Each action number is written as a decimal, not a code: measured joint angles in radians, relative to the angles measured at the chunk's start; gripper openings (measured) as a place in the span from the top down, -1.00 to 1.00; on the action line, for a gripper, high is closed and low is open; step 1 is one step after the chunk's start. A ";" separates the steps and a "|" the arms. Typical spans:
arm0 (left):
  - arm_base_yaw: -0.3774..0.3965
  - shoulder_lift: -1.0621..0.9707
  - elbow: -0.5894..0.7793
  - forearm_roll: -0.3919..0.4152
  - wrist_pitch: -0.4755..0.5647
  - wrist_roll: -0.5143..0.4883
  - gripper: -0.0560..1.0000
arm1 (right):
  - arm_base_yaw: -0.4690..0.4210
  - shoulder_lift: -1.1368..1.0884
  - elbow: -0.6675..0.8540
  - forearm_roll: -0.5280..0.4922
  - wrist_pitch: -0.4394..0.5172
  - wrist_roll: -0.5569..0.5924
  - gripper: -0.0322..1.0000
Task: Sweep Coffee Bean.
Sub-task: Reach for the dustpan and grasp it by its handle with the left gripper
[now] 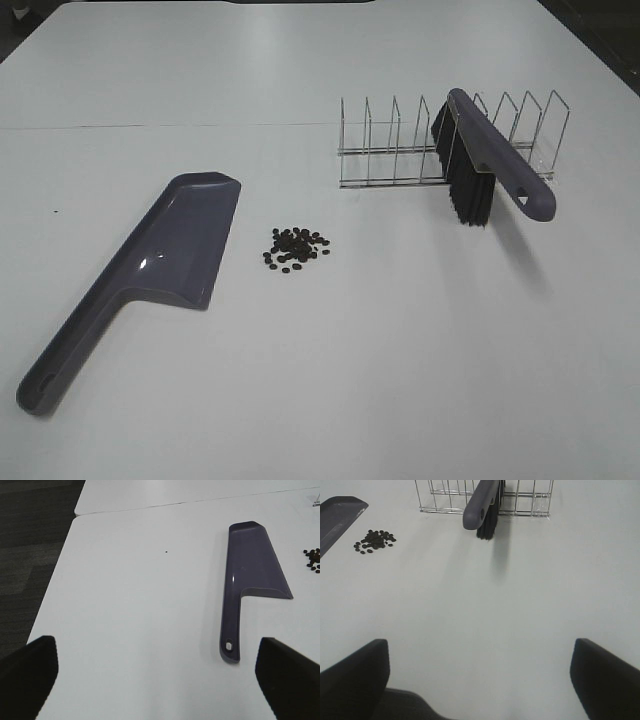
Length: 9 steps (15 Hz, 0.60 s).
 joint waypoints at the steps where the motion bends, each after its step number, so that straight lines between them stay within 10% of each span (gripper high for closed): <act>1: 0.000 0.000 0.000 0.000 0.000 0.000 -0.98 | 0.000 0.000 0.000 0.000 0.000 0.000 -0.80; 9: 0.000 0.000 0.000 0.000 0.000 0.000 -0.98 | 0.000 0.000 0.000 0.000 0.000 0.000 -0.80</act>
